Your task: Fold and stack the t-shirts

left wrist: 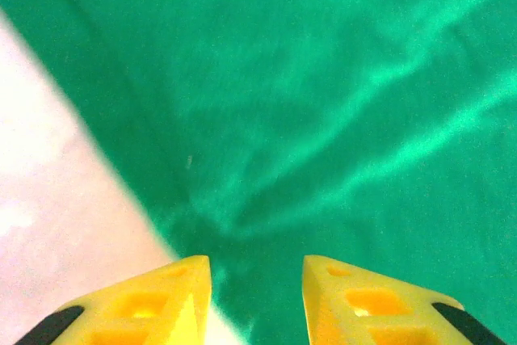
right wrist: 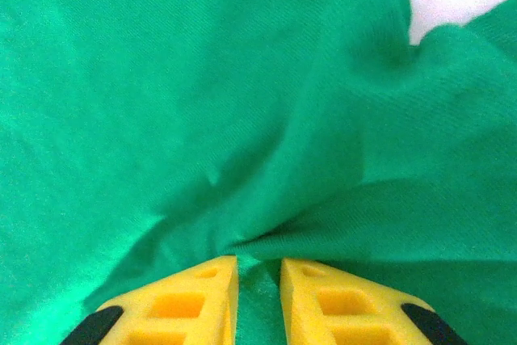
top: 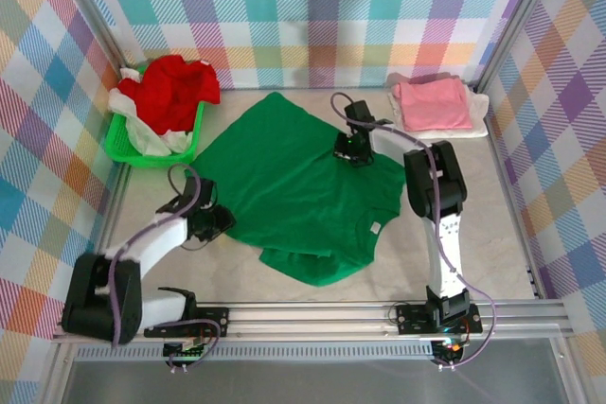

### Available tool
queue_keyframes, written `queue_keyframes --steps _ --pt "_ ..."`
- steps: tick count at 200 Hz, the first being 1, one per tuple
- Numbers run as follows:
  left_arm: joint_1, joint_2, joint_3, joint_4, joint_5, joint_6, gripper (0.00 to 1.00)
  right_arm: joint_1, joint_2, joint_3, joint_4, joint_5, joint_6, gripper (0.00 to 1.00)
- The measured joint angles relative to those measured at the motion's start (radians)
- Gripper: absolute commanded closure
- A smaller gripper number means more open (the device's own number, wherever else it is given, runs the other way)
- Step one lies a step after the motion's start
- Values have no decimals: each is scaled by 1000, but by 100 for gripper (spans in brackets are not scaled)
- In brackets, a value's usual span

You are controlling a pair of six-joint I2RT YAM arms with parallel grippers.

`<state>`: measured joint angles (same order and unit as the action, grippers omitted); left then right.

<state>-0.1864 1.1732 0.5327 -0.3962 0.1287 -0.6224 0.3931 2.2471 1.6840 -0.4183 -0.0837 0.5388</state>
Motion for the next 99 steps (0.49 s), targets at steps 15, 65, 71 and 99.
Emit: queue_keyframes --steps 15,65,71,99 --pt "-10 -111 3 -58 -13 -9 61 19 76 116 -14 -23 -9 76" --pt "-14 -44 244 -106 -48 77 64 55 196 372 -133 -38 -46 67" --pt "-14 1 272 -90 -51 91 64 56 196 387 -149 -38 -53 65" --pt "-14 262 432 -43 -60 157 65 55 67 268 -140 -15 -58 59"
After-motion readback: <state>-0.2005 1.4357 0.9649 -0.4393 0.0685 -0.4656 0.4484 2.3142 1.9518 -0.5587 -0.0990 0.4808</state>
